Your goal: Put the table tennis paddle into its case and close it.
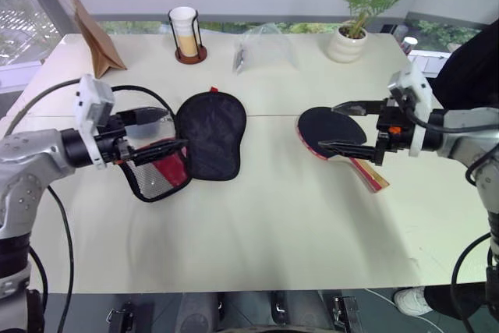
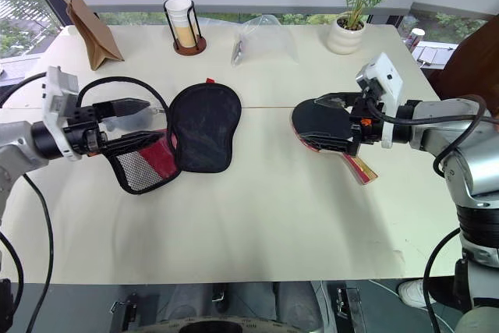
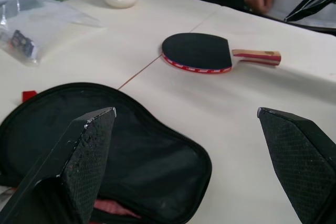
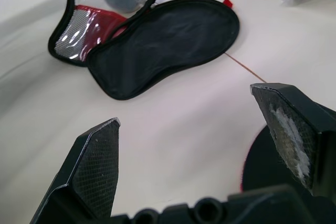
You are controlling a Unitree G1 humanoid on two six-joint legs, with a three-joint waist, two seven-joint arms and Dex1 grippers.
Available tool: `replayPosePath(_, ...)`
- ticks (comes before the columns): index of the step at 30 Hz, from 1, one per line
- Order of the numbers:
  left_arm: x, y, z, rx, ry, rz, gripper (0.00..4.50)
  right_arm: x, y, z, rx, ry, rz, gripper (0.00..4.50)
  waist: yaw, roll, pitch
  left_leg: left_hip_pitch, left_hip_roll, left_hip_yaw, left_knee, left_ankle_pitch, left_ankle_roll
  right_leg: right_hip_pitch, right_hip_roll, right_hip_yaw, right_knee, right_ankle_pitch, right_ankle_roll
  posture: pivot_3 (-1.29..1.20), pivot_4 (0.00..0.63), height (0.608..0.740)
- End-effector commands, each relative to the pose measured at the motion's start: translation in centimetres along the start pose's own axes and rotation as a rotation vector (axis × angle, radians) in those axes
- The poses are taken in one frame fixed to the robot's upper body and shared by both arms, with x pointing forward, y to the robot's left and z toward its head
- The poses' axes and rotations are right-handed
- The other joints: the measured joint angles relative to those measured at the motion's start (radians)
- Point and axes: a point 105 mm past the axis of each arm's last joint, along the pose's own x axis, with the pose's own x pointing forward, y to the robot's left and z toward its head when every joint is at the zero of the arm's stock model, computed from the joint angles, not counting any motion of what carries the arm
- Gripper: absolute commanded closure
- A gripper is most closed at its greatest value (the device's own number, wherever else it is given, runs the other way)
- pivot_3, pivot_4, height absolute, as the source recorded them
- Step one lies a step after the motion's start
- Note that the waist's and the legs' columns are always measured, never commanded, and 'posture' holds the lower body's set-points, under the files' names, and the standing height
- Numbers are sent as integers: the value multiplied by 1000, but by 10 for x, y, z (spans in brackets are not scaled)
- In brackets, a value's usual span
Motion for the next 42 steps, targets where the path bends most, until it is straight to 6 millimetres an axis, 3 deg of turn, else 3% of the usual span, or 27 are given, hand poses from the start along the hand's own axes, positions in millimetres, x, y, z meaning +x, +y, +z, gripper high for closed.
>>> replayPosePath(1,-4,2,11,45,-24,13,0,3,4,10,-63,-7,17,54,-4,0,0,0,0,0,0,0,0,0,0,0,0,0,0,0,150,734)
replayPosePath(22,0,3,16,63,-63,19,0,6,0,8,-54,-7,-13,54,-7,0,0,0,0,1,0,0,0,-1,0,1,0,0,0,0,150,734)
replayPosePath(31,-2,2,14,62,-39,10,0,19,-4,7,-5,4,-26,54,-8,0,0,0,0,1,0,0,0,-1,0,1,1,0,0,0,150,734)
replayPosePath(35,-4,4,12,61,-28,18,0,36,-3,9,83,-2,-16,54,-10,0,0,0,0,1,0,0,0,-1,0,1,1,0,0,0,150,734)
replayPosePath(39,-7,10,13,68,-20,36,0,74,9,7,216,16,15,54,-15,0,0,0,1,1,0,0,0,-3,2,2,2,1,-1,0,150,734)
replayPosePath(42,-6,12,13,81,-14,37,0,104,19,-8,232,98,12,54,-12,0,0,-1,2,1,-1,0,0,-3,2,1,2,1,-1,0,150,734)
